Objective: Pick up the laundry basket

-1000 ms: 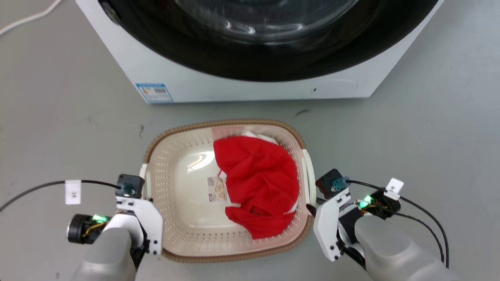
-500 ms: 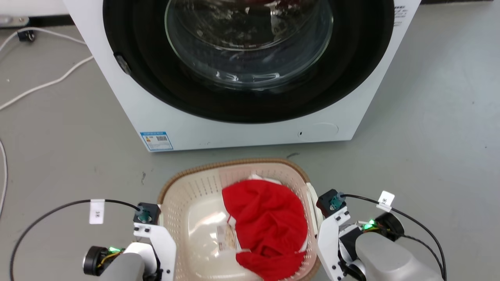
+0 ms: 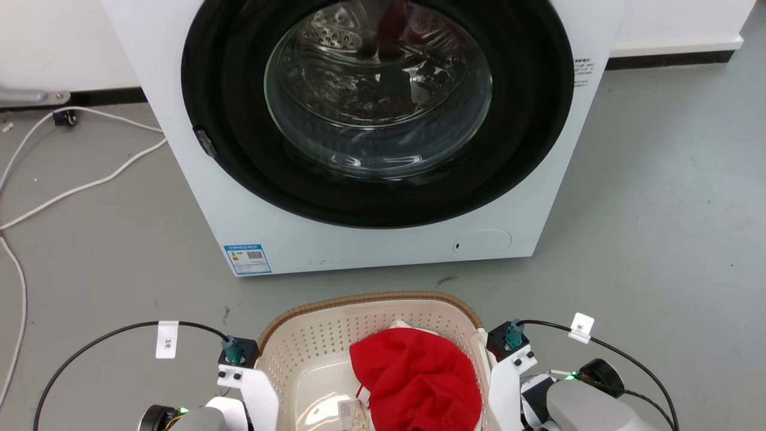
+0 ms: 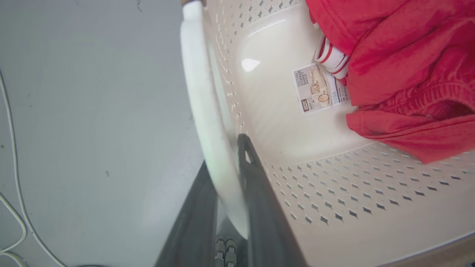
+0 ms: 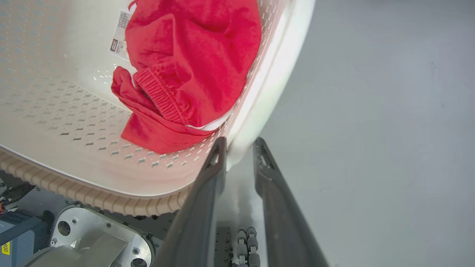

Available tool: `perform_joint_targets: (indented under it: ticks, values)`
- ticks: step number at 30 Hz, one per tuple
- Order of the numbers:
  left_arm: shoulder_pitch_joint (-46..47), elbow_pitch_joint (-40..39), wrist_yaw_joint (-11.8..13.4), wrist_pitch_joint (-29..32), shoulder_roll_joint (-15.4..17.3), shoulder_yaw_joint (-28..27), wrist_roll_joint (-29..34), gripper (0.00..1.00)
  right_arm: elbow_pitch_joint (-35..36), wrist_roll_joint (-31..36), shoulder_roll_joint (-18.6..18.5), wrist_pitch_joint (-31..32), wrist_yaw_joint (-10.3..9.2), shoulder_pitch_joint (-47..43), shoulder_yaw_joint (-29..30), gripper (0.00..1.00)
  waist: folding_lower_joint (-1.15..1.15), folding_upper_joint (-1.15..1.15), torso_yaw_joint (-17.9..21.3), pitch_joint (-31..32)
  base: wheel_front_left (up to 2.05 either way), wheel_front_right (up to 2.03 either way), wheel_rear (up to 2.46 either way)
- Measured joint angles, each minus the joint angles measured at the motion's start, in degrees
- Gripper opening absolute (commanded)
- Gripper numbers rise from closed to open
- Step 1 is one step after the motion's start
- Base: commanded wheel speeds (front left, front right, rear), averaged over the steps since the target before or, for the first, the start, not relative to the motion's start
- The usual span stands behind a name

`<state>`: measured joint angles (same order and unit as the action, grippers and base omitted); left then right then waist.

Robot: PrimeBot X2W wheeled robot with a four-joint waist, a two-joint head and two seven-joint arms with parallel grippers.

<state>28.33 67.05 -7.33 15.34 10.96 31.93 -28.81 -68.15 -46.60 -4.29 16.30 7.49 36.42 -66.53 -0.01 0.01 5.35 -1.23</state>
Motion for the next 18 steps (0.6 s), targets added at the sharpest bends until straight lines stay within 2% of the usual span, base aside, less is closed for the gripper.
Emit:
perform_joint_targets:
  ticks: [6,18]
  values:
    - [-0.01,-1.99,0.00,2.02,1.37,4.00,-4.14,0.00,1.09,-1.94,-0.91,1.46,0.00,0.15,-1.81,0.00,0.00,0.00,0.08,1.66,0.00,0.00,0.00]
    - [1.09,-1.60,0.02,3.59,1.62,8.66,-9.85,0.00,0.88,-4.41,-1.14,2.45,0.00,0.81,-4.02,0.00,0.00,0.00,0.16,3.89,0.00,0.00,0.00]
